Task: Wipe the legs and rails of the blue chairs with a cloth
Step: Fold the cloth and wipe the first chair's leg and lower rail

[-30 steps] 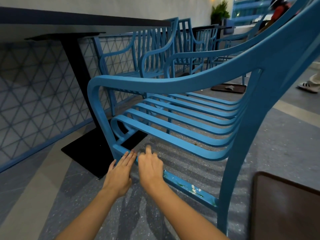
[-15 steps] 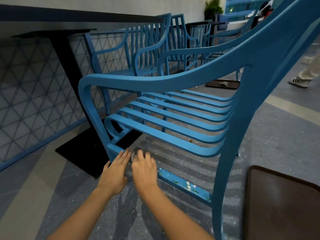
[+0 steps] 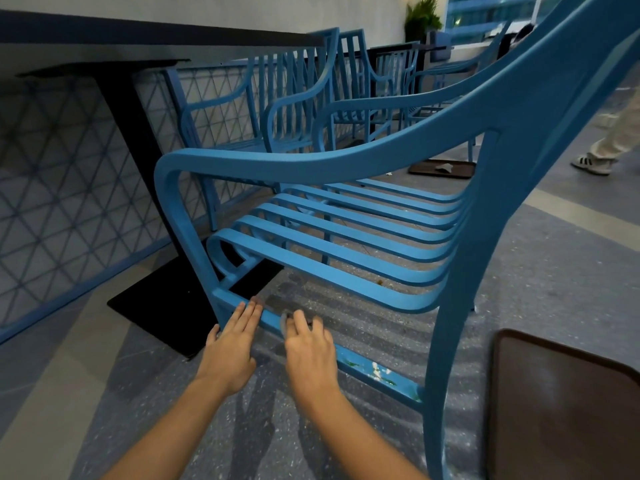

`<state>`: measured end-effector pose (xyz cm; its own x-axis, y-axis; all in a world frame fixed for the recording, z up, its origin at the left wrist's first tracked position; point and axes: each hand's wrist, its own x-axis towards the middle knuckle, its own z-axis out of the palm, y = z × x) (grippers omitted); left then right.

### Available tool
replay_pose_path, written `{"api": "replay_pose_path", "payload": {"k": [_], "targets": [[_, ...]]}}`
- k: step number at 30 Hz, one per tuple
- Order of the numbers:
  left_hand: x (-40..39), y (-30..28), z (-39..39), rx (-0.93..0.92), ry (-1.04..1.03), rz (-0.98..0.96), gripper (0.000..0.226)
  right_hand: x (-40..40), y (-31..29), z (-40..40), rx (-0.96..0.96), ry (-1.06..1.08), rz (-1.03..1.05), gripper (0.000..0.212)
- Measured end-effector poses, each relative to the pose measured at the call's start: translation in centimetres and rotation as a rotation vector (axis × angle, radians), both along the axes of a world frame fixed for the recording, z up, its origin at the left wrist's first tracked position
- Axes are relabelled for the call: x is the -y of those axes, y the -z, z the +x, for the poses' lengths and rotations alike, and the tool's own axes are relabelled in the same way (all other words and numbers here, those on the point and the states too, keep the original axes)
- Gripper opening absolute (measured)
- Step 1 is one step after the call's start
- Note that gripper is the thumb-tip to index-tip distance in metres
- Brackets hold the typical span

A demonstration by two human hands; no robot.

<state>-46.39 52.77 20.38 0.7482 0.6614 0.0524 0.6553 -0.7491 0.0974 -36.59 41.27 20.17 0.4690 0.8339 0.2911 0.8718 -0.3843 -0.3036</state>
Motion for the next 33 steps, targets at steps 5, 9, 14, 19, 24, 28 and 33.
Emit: {"api": "replay_pose_path", "payload": {"k": [5, 9, 14, 19, 24, 28, 33], "targets": [[0.1, -0.7, 0.1, -0.046, 0.001, 0.021, 0.093, 1.0, -0.8, 0.3, -0.018, 0.031, -0.030, 0.053], [0.9, -1.1, 0.5, -0.014, 0.031, 0.053, 0.094, 0.6, -2.3, 0.4, -0.079, 0.092, -0.049, 0.044], [2.6, -0.2, 0.7, 0.038, 0.141, 0.099, 0.096, 0.8, -2.6, 0.3, -0.102, 0.101, 0.034, 0.038], [3.8, 0.7, 0.8, 0.058, 0.107, 0.081, 0.085, 0.3, -2.7, -0.5, -0.079, 0.115, 0.031, 0.030], [3.9, 1.0, 0.7, 0.031, 0.113, 0.087, 0.089, 0.7, -2.4, -0.6, -0.067, 0.104, -0.016, 0.033], [4.1, 0.7, 0.7, 0.025, 0.107, 0.069, 0.092, 1.3, -1.9, -0.6, -0.062, 0.123, -0.025, 0.034], [4.2, 0.1, 0.7, 0.018, 0.110, 0.055, 0.094, 2.9, -0.8, -0.2, -0.006, 0.118, -0.011, 0.046]]}}
